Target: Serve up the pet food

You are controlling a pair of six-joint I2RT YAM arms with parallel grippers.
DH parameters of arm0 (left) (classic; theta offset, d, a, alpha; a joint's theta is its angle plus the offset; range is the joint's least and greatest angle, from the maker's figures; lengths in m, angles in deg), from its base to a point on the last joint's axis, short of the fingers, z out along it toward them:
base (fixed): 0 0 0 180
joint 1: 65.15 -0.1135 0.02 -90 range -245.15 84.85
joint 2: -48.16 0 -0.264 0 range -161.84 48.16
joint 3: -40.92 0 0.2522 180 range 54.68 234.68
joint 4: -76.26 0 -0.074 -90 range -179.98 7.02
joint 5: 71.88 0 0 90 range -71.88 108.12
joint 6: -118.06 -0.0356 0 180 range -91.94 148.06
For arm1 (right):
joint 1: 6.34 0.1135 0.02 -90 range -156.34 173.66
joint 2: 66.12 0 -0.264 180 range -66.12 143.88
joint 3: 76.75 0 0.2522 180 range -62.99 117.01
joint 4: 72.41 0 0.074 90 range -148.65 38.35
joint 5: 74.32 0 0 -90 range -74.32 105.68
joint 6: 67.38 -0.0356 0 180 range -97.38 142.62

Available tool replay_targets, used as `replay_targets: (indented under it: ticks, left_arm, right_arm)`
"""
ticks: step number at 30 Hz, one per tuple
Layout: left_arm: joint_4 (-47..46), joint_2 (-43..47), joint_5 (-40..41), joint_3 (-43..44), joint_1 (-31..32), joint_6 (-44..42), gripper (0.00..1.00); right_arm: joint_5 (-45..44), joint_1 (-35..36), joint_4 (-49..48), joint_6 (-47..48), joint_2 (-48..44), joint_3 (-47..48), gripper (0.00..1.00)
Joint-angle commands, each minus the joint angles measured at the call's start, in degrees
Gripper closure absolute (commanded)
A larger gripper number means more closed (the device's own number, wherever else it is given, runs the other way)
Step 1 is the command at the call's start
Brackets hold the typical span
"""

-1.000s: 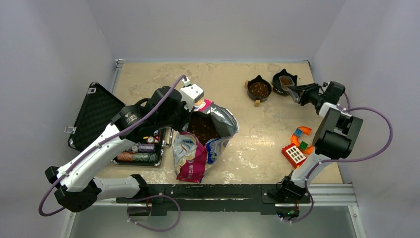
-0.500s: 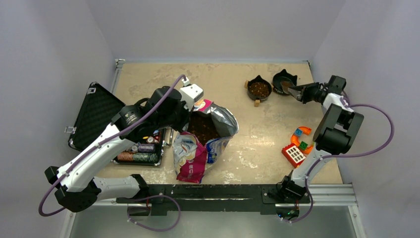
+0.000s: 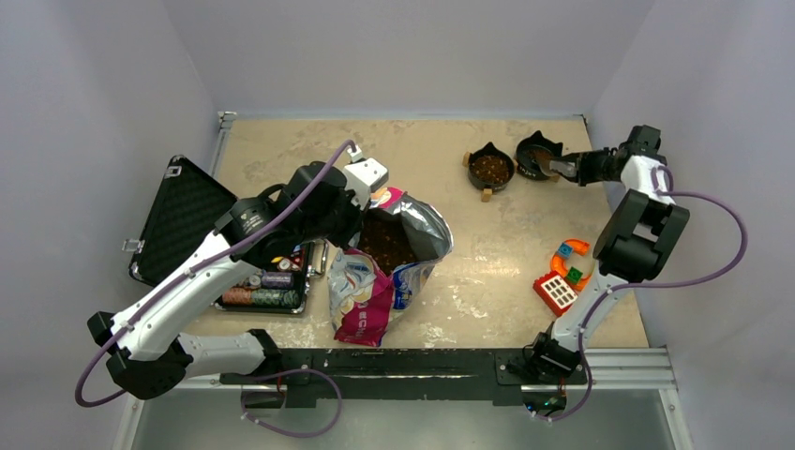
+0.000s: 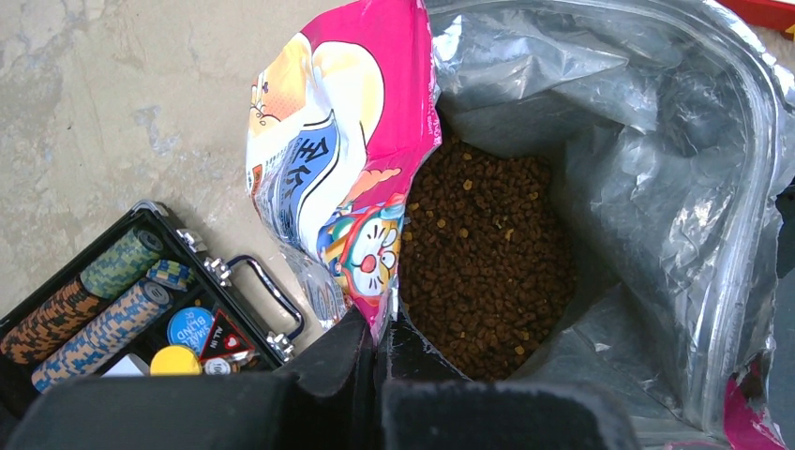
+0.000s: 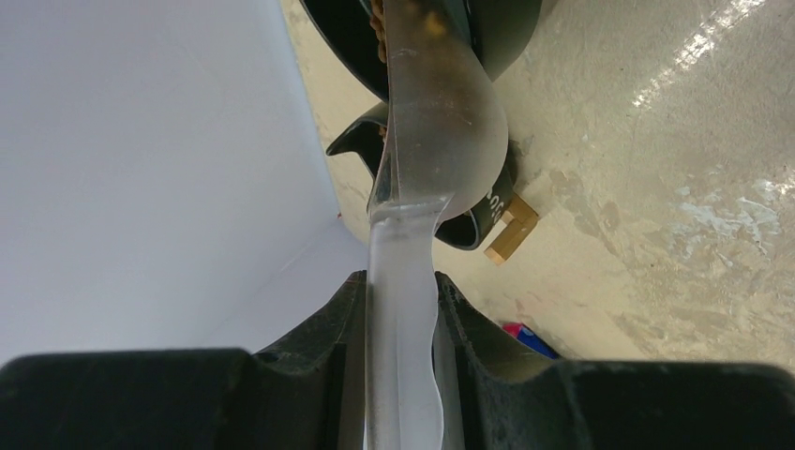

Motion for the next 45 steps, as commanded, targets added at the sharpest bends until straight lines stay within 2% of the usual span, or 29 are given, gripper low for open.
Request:
replay_targets:
  ticks: [1,6,11,17,25,32,37,45]
  left_arm:
    - [-11.93,0.95,0.84,5.17,-0.30,-2.41,1.00]
    - [-11.45,0.65,2.41,5.52,-0.30,-4.29,1.00]
    - [-11.91,-0.36,-0.56,5.72,-0.30,-1.91,1.00]
    - [-11.36,0.53,3.33,6.12,-0.38,-3.85,1.00]
    - [-11.18,0.46,-0.07,5.36,-0.39,0.07,1.00]
    - [-10.01,0.62,1.03,6.93,-0.38,-2.27,1.00]
    - [-10.10,0.26,-1.93,6.55,-0.37,0.52,1.00]
    - [-9.80,1.29,-0.22,5.85,-0.38,0.99,1.00]
  right_arm:
    - [-5.56,0.61,8.40,2.86,1.71,5.26,1.00]
    - [-7.62,2.25,11.45,3.43,2.59,8.39,1.00]
    - [-9.13,2.87,14.98,6.61,2.43,10.80,1.00]
    - [-12.46,2.70,18.05,8.58,2.58,15.91,1.00]
    - [-15.30,4.06,19.02,10.87,1.12,15.48,1.00]
    - [-18.59,4.28,20.02,13.66,-1.79,16.14,1.00]
    - [-19.15,4.67,21.08,15.80,-2.36,16.25,1.00]
    - [-20.21,5.78,24.24,18.74,-1.10,21.89,1.00]
